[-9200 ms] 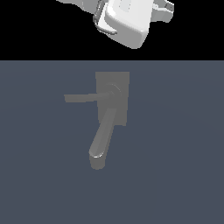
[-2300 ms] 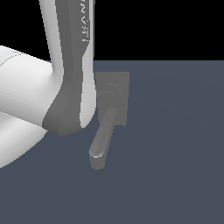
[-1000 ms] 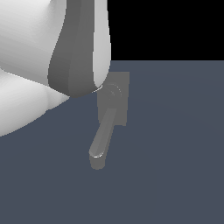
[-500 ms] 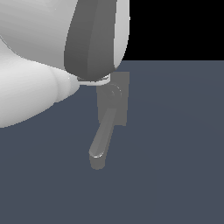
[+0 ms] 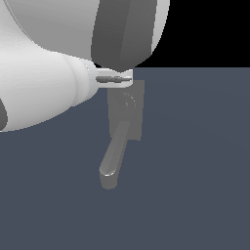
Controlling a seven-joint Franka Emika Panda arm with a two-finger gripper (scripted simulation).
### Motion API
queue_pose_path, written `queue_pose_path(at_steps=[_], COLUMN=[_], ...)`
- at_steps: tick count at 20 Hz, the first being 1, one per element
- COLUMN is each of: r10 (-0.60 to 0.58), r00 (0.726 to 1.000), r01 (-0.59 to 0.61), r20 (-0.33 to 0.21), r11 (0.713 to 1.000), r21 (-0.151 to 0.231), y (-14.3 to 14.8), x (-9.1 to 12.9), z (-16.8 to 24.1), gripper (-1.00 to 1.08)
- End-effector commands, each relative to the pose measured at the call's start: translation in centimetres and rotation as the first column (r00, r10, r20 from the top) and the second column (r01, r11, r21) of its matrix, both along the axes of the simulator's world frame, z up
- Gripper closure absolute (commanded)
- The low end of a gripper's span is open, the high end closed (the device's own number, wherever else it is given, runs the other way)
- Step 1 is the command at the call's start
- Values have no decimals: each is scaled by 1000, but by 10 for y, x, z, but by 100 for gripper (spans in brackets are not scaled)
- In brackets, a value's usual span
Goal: Turn on the faucet by rotating a designated handle.
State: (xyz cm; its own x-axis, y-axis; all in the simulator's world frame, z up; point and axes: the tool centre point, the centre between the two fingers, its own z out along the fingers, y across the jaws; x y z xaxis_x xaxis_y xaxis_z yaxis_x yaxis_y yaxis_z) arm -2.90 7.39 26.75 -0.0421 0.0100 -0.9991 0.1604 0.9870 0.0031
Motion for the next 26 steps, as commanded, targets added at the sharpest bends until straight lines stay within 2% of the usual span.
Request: queue_pose_path(at_steps=[1,19,20,21,26], r10=[-2,-1,-1,2,1], r00=[1000,999,999,1000,1000], r01=[2,1,1,-2,-1], r20=[19,42,42,14,21], r11=[1000,1000,1000,1000,1000], r21=[-2,-1,-1,20,14], y=[-3,-67,-67,-57,-77], x=[4,-3,-3,-10,-11], z=[8,36,36,14,14], gripper=[108,108,108,108,108])
